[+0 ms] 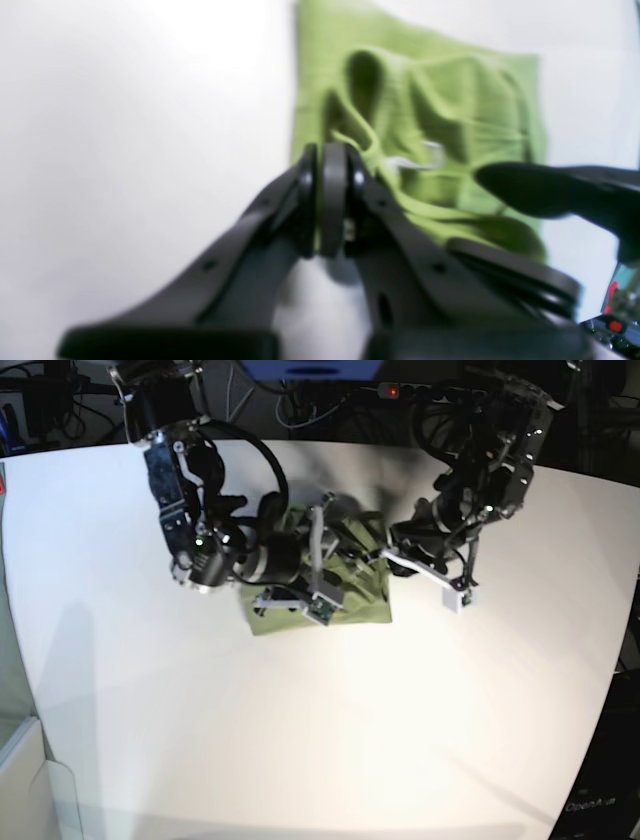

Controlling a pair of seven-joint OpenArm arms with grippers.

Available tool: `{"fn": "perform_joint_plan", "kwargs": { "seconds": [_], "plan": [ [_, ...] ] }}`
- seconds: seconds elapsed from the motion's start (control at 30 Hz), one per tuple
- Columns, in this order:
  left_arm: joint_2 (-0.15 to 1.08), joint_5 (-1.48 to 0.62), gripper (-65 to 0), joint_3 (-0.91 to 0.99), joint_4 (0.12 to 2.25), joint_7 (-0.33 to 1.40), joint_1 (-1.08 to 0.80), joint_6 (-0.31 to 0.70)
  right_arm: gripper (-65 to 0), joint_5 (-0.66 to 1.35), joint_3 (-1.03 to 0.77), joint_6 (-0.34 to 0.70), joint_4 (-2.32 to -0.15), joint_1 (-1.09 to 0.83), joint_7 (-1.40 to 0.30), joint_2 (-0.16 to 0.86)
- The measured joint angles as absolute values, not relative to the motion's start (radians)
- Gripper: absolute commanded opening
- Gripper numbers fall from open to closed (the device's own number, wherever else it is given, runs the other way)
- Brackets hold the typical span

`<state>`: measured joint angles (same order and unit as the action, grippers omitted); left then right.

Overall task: Fold the T-shirt properly
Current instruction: 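Open the left gripper and raise it off the shirt, then press the folded bundle down with the right gripper and hold it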

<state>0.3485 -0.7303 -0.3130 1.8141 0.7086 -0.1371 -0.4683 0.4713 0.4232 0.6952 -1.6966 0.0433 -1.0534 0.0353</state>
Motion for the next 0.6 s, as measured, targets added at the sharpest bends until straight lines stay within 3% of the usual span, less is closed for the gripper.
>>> {"fn": "perform_joint_plan", "kwargs": {
  "seconds": [0.4,0.6],
  "plan": [
    [0.434,-0.721,-62.7,-0.309,1.806,0.703,-0.222,-0.464,-36.1,0.478,0.515,0.695,-1.769,0.044,-1.05,0.036],
    [0.439,-0.722,-62.7,-0.21,1.805,0.711,-0.298,-0.464,-36.1,0.478,0.512,0.696,-1.769,0.046,-1.049,0.038]
  ]
}}
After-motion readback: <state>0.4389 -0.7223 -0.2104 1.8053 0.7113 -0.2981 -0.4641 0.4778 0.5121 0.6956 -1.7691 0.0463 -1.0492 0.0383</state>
